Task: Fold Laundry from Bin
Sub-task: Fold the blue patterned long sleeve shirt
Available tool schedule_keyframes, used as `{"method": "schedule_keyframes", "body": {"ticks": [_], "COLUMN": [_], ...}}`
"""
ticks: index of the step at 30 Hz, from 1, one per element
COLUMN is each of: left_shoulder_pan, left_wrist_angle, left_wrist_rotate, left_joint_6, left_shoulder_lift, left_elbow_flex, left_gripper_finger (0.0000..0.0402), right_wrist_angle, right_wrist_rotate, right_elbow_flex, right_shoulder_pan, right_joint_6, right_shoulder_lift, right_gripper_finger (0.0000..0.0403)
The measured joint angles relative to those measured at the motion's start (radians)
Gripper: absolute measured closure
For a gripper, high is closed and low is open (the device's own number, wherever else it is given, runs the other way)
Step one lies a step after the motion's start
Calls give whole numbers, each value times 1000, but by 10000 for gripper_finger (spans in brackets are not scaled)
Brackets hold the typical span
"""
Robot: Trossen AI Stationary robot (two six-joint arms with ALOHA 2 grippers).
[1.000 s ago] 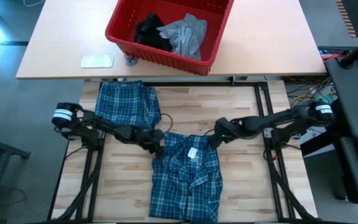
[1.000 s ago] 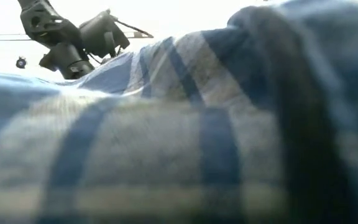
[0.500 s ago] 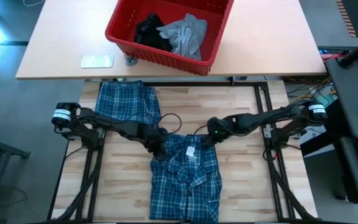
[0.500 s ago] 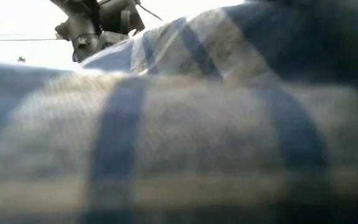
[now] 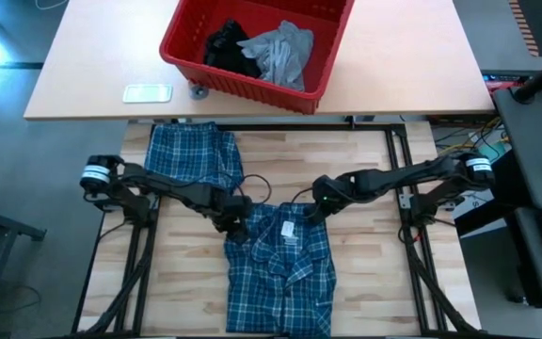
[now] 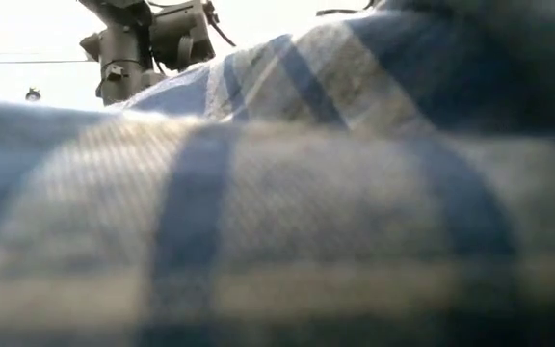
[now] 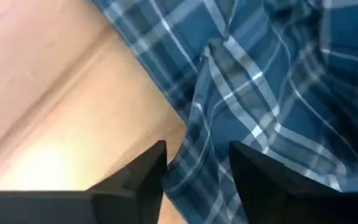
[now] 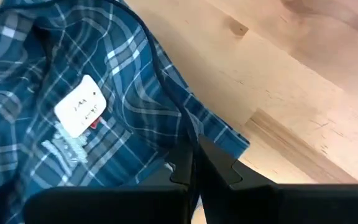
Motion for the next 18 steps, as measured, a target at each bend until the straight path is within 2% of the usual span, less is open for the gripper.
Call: {"method": "schedule_keyframes", "body": {"ticks": [3, 5, 10, 14, 18], "left_shoulder_pan": [0, 0, -6, -9, -22], "left_wrist_angle": [26, 68, 148, 182, 169], "left_wrist_rotate": [-40, -34, -24, -28, -105], "left_joint_6": [0, 2, 7, 7, 50], "left_shoulder_lift": [14, 13, -17, -60, -146], "left_elbow_flex": [0, 1, 1, 17, 82], "left_gripper_finger": [238, 260, 383, 397, 401], "right_wrist_angle": [32, 58, 61, -7, -189], "right_wrist_rotate": [0, 0, 24, 91, 237], "right_elbow_flex": [-1, 0, 57, 160, 320], "right_shoulder_pan": [3, 7, 28, 58, 95], "right_joint_6": [-9, -10, -34, -47, -67], "right_shoulder_lift": [6, 0, -34, -77, -118], "right_gripper_finger": [394, 394, 394, 394, 394]}}
